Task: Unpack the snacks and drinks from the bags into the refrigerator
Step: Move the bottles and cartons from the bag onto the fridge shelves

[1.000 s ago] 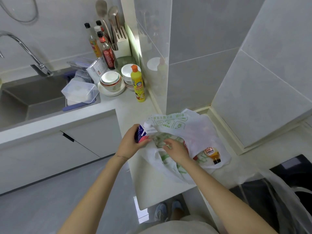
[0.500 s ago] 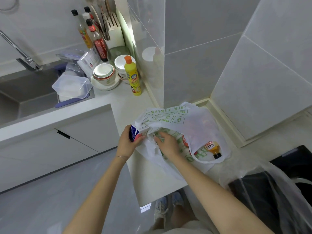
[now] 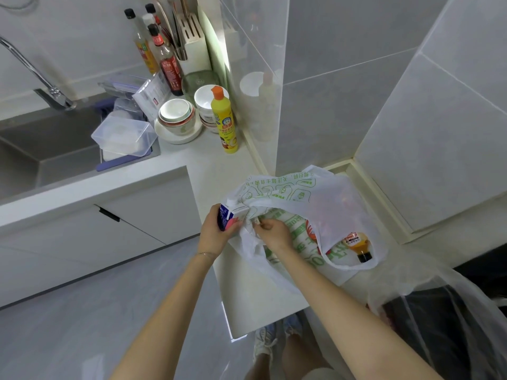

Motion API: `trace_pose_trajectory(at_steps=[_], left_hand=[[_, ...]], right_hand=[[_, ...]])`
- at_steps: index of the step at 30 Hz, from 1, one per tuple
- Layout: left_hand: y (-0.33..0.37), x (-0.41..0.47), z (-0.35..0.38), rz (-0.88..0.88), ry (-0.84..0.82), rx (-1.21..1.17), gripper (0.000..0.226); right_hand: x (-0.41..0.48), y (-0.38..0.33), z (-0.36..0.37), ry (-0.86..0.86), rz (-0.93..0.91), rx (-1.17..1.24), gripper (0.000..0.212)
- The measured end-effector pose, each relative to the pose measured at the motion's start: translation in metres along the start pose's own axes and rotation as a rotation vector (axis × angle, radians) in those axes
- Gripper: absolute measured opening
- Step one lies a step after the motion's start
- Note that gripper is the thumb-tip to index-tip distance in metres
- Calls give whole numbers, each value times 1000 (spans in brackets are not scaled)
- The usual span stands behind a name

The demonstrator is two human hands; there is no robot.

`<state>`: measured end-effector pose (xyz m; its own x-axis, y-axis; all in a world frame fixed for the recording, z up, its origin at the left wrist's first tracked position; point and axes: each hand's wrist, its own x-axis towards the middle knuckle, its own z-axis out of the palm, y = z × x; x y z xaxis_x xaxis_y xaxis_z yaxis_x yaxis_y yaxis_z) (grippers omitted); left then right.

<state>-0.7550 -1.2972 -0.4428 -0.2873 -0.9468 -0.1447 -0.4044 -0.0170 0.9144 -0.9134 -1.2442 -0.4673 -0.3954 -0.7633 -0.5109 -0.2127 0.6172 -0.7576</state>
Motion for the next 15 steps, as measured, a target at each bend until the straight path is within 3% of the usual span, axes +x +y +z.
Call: trace_pose_trajectory(at_steps=[4, 9, 15], left_hand=[[-3, -3, -2, -3, -1, -47, 38], [-1, -5, -3, -5, 30, -87, 36], [0, -7, 8, -58, 35, -135, 62]], right_hand=[[1, 3, 8, 20, 7, -15, 17], [-3, 0, 17, 50, -13, 22, 37], [-6, -1, 22, 114, -49, -53, 24]])
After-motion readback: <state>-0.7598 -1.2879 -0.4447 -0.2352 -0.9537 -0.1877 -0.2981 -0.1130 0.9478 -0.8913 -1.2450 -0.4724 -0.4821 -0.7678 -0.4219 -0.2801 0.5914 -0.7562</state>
